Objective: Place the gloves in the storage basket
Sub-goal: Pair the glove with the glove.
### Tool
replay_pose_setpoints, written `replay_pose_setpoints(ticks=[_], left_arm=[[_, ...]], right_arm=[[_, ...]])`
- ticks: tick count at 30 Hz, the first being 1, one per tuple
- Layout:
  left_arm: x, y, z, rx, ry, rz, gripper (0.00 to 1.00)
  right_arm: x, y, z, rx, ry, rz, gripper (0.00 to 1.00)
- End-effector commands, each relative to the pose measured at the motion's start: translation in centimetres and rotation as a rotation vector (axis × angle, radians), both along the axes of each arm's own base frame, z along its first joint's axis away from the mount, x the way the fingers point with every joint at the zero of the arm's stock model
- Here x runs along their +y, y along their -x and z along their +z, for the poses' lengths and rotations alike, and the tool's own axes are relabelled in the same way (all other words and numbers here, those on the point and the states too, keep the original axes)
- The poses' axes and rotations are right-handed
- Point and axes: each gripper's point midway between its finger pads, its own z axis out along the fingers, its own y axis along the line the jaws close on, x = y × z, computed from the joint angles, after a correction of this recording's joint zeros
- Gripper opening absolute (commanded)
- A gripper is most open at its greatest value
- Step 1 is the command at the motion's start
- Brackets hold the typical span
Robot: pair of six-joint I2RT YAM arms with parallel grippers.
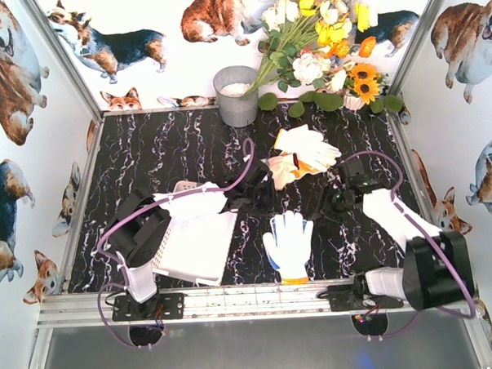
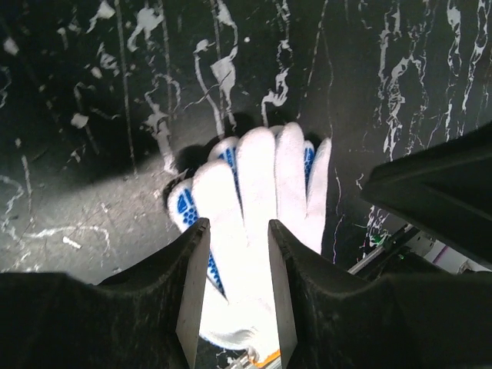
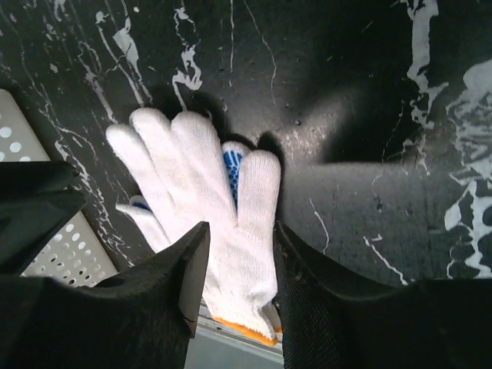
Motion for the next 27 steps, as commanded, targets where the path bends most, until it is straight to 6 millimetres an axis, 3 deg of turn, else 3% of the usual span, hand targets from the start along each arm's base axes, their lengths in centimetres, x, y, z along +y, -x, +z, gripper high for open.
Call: replay_pose_setpoints(ticks=[1, 6, 12, 19, 27], left_arm=[[-1.2, -0.7, 0.1, -0.037, 0.008, -0.066, 0.30], [-0.2, -1.7, -2.3, -0.035, -0.057, -0.056, 0.30], [-1.0, -1.9, -3.0, -0.032, -0.029, -0.094, 0.30], [-0.5, -1.8, -4.3, -0.022, -0.055, -0.089, 0.29], [-1.2, -2.0, -4.4, -0.025, -0.021, -0.083, 0.19]], right_arm=[[0.5, -1.7, -0.6, -0.037, -0.045, 0.036, 0.40], [0.6, -1.9, -2.2, 0.005, -0.053, 0.035, 0.40], [0.8, -2.0, -3.6, 0.036, -0.061, 0.033, 0.39], [1.0, -1.8, -4.8, 0.070, -0.072, 0.040, 0.28], [1.1, -1.5, -4.5, 0.068, -0.075, 0.048, 0.12]])
